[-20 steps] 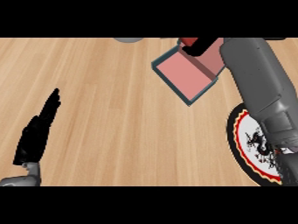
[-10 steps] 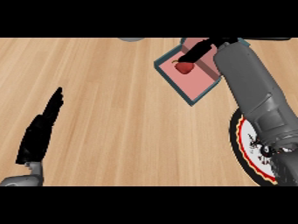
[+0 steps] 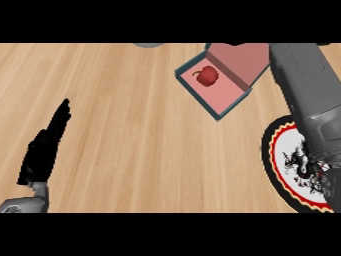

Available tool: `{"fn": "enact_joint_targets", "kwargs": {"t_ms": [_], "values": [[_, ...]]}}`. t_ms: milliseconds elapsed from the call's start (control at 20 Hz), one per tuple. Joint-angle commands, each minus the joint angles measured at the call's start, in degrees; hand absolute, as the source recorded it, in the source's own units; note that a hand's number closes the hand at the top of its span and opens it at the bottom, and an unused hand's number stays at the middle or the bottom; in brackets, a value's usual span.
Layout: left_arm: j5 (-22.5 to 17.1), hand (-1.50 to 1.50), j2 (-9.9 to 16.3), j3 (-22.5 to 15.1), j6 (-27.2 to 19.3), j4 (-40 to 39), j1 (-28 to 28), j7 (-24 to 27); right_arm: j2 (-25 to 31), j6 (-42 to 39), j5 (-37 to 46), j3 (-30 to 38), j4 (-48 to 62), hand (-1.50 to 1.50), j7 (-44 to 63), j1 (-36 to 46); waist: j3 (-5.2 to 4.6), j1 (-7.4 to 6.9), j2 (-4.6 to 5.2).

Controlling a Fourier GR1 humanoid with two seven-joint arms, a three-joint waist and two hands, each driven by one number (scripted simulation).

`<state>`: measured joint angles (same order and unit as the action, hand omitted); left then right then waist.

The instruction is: Pick the bell pepper from the plate and place it in the cardboard box

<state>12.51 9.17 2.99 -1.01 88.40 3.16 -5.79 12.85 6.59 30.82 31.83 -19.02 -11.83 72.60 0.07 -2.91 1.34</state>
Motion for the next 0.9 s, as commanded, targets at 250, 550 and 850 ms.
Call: {"fn": "enact_joint_targets", "kwargs": {"t_ms": [250, 550, 850], "values": [[-0.2, 0.0, -0.6, -0.3, 0.0, 0.5, -1.4, 2.3, 13.1, -1.4, -7.8, 9.1, 1.8, -1.5, -3.2, -3.3, 0.04, -0.05, 0.18], [-0.1, 0.0, 0.2, 0.7, 0.3, -1.3, -0.8, 2.5, 21.6, -8.5, -11.7, 12.7, 3.9, -1.5, -6.4, -8.5, 0.07, 0.58, 0.0], [0.4, 0.0, -0.9, -0.6, -0.1, 0.5, -0.6, 0.7, 32.4, -21.1, -11.7, 12.5, 5.7, -1.5, -8.6, -11.4, 0.23, -0.27, 0.43]]}}
